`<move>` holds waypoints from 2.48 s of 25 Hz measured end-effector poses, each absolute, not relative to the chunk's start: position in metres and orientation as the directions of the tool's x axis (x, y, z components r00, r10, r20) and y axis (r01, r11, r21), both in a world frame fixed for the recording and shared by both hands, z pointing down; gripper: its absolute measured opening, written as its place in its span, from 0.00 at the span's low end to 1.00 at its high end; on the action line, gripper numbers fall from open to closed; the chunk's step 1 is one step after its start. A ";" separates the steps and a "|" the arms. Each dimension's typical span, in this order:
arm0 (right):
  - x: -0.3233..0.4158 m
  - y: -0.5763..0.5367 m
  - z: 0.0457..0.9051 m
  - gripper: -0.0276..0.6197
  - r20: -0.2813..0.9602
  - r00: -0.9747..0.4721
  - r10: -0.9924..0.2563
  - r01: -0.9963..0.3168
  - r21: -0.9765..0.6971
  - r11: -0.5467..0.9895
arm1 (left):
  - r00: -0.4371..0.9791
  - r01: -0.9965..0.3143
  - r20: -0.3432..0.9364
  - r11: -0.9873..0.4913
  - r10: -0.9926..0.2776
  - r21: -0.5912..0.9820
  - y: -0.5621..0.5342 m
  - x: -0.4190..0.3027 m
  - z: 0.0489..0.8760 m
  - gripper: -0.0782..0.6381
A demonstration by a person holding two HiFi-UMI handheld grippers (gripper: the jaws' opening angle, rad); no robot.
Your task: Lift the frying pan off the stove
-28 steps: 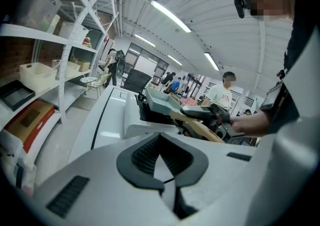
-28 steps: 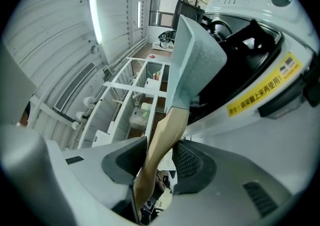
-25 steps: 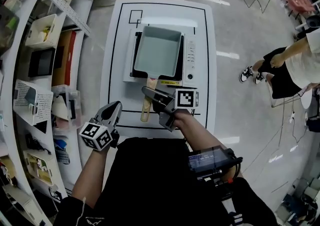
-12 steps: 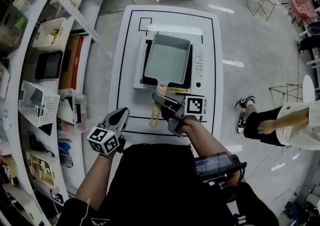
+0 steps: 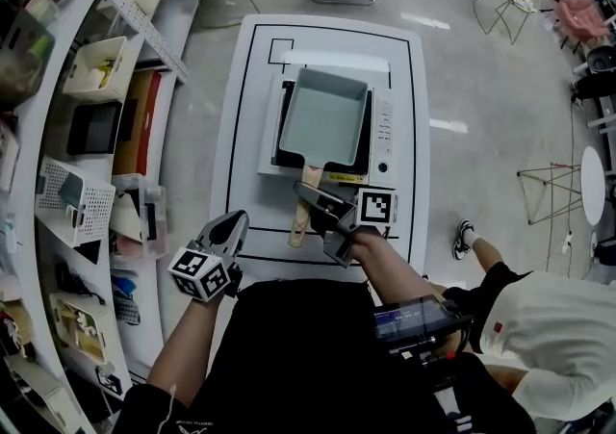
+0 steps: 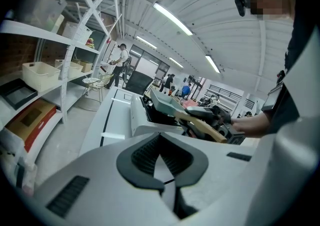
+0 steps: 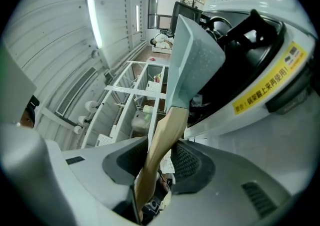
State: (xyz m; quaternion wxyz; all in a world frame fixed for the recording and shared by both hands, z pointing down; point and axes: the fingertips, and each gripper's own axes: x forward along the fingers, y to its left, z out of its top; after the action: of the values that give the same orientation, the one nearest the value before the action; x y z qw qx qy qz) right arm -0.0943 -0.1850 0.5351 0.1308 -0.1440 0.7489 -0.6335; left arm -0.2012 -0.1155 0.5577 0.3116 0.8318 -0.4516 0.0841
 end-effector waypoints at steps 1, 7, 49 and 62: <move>-0.093 -0.185 0.537 0.29 -0.004 -0.924 -0.382 -0.059 -0.986 0.154 | 0.578 -0.804 0.421 -0.399 -0.699 0.441 -0.116 -0.202 0.557 0.12; -0.089 -0.184 0.541 0.29 0.038 -0.921 -0.389 -0.104 -0.983 0.151 | 0.575 -0.805 0.418 -0.394 -0.704 0.443 -0.113 -0.205 0.559 0.12; -0.028 -0.116 0.512 0.29 -0.021 -0.798 -0.602 -0.153 -0.960 0.236 | 0.748 -0.663 0.389 -0.624 -0.537 0.413 -0.073 -0.160 0.558 0.12; 0.005 -0.073 0.509 0.30 -0.050 -0.718 -0.695 -0.158 -0.959 0.233 | 0.810 -0.572 0.399 -0.728 -0.429 0.378 -0.050 -0.128 0.562 0.12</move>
State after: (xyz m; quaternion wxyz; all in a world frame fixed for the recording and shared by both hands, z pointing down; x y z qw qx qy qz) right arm 0.0047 -0.0734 0.5093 0.2440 -0.2857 0.7464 -0.5493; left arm -0.1281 -0.0499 0.5623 0.2483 0.9184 -0.2724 0.1438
